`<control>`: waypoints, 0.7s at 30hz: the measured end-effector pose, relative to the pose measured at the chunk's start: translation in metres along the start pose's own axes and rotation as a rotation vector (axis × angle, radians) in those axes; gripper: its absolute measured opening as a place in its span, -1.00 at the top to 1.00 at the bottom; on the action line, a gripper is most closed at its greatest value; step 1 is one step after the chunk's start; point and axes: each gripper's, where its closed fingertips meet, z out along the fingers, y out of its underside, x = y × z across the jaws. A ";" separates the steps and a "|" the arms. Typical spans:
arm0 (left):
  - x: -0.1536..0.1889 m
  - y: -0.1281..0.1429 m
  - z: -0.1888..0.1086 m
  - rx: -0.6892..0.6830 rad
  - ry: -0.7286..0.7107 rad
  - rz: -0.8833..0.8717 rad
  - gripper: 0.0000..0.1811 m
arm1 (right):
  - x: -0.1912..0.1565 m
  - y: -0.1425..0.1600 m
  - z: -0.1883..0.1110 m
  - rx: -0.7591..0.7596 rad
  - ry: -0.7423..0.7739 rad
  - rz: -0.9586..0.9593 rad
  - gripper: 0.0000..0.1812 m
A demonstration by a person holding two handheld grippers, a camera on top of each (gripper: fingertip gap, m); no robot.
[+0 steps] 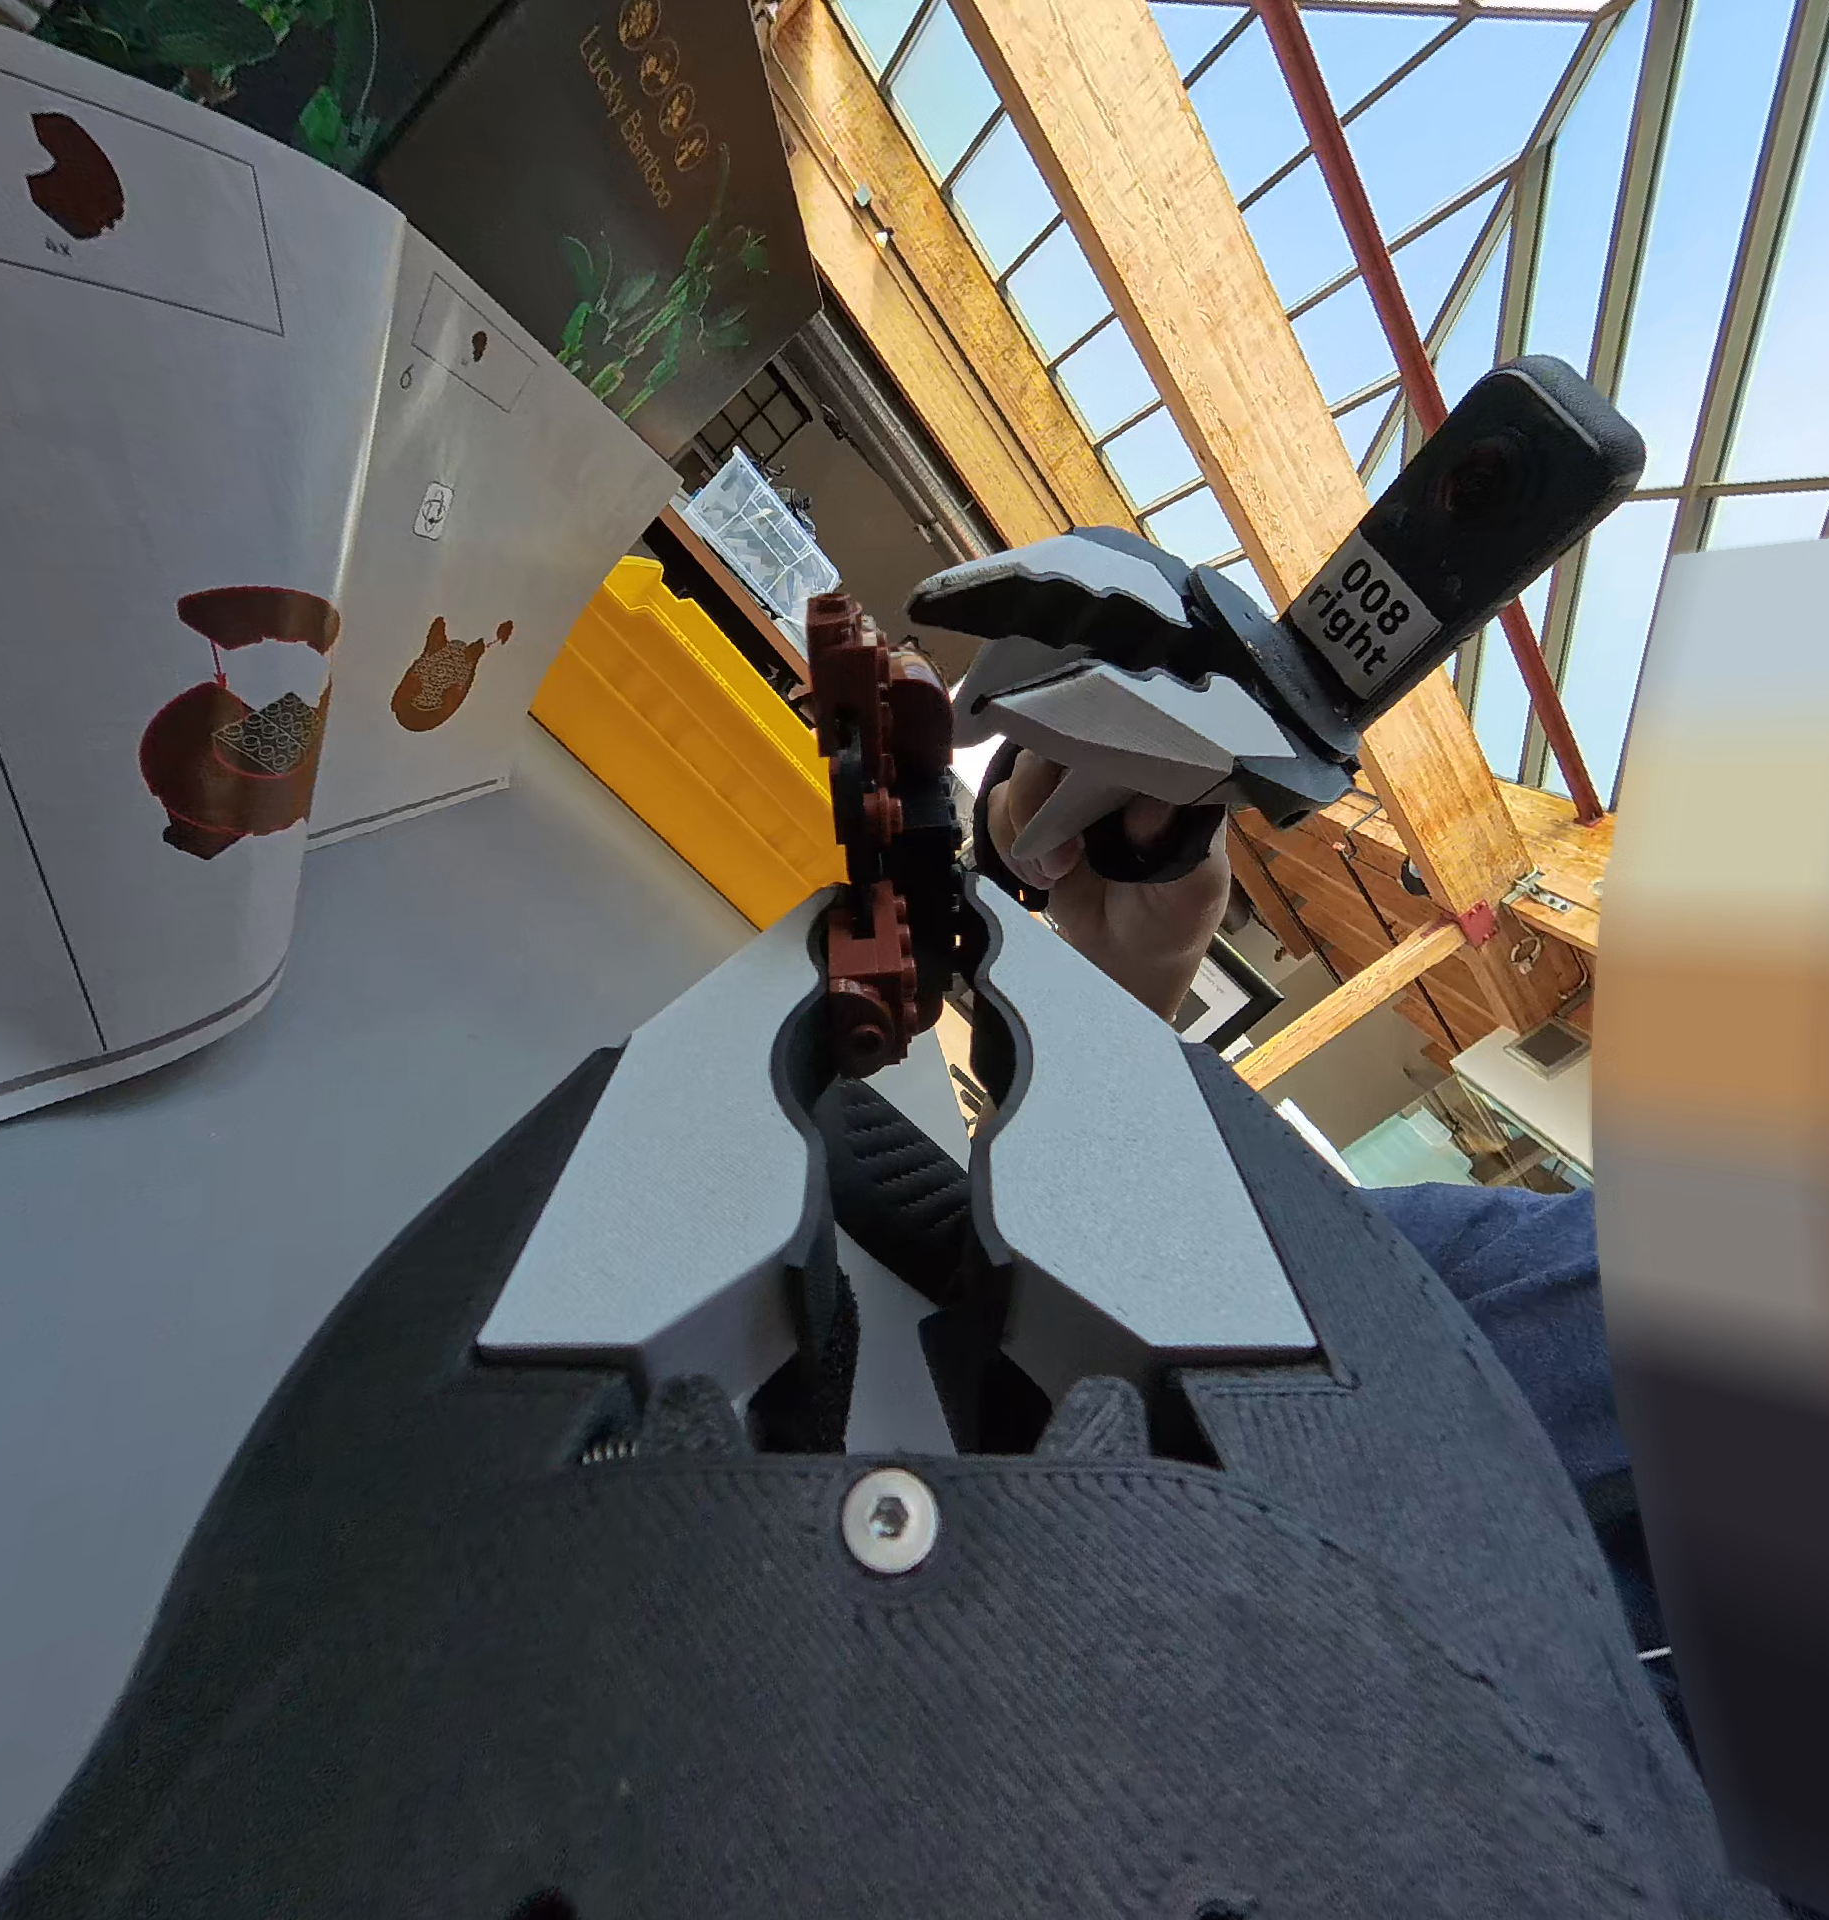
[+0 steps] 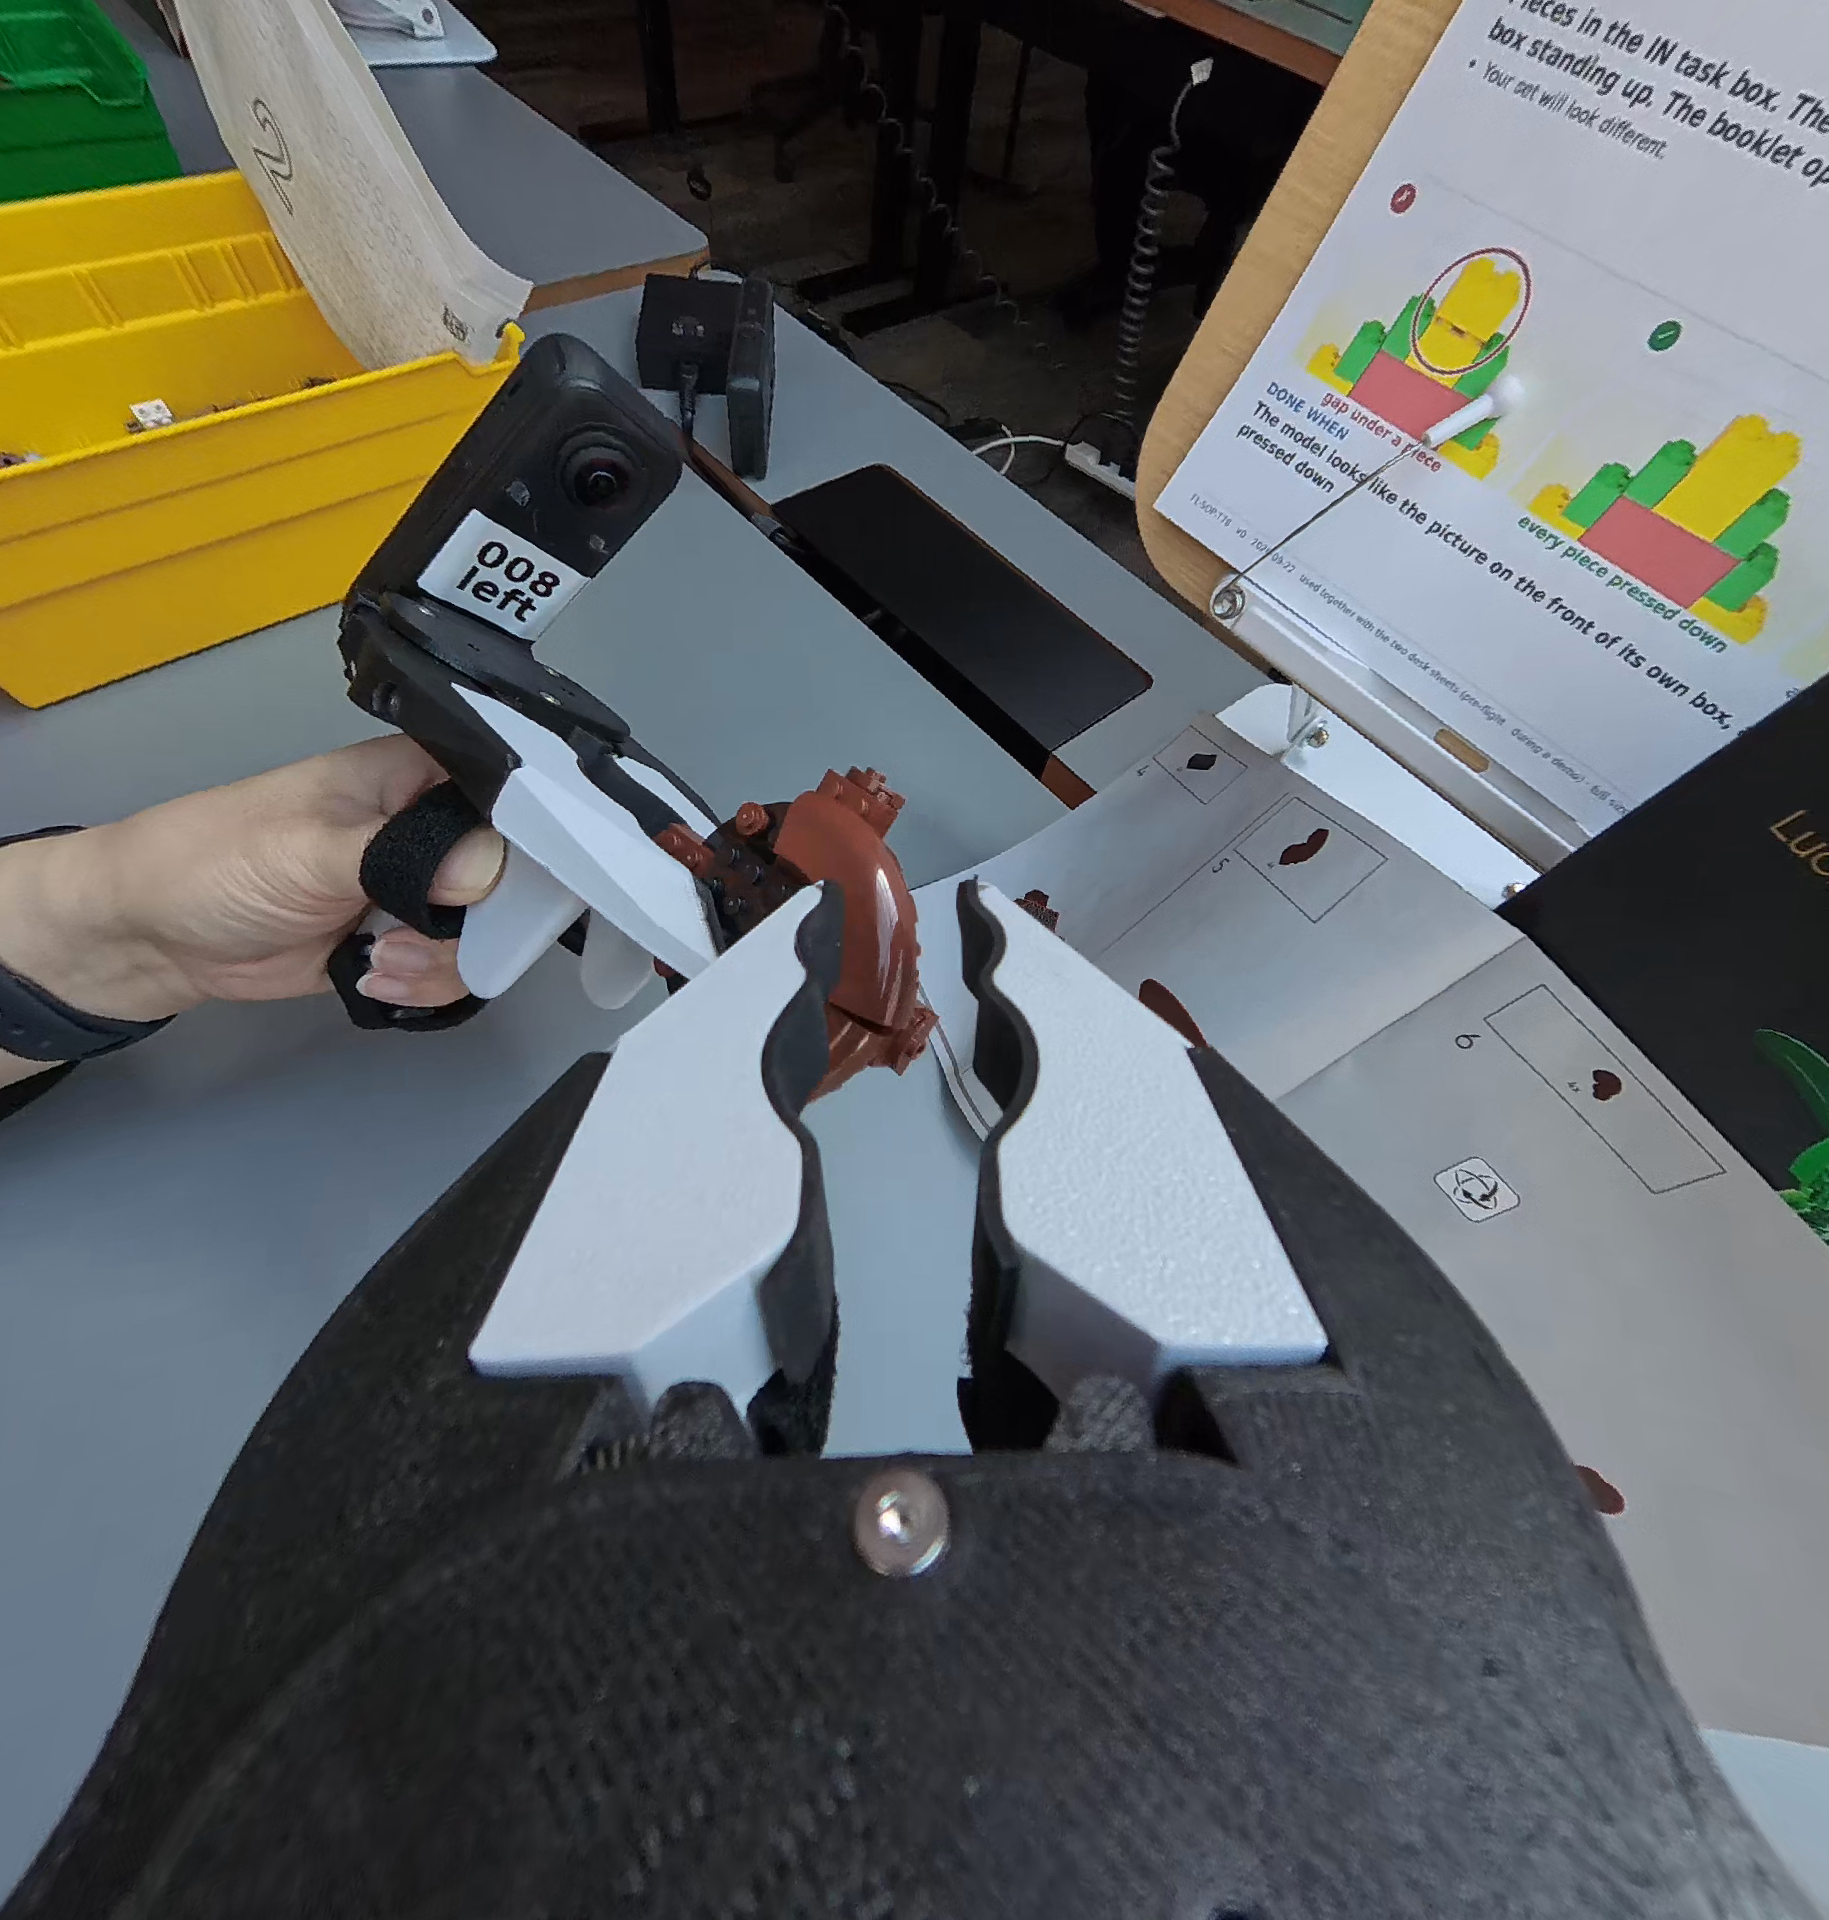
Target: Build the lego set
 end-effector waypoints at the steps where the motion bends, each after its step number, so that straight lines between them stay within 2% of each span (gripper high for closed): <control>1: 0.001 -0.001 0.000 0.003 0.005 0.003 0.81 | 0.002 -0.002 -0.003 0.018 -0.014 0.018 0.76; 3: 0.002 -0.002 -0.001 0.006 0.007 0.008 0.81 | 0.006 -0.004 -0.010 0.050 -0.051 0.058 0.76; 8: 0.003 -0.002 -0.005 -0.012 0.015 -0.003 0.81 | -0.006 0.007 -0.013 0.048 -0.255 0.067 0.73; 11: 0.004 -0.003 -0.008 -0.029 0.014 0.001 0.81 | -0.010 0.000 -0.015 0.137 -0.330 0.068 0.73; 14: 0.001 -0.002 -0.011 -0.054 -0.013 0.007 0.81 | -0.001 -0.001 -0.012 0.153 -0.273 0.058 0.73; 21: -0.007 0.003 -0.012 -0.096 -0.079 0.056 0.81 | -0.005 0.016 -0.001 -0.017 -0.153 -0.059 0.69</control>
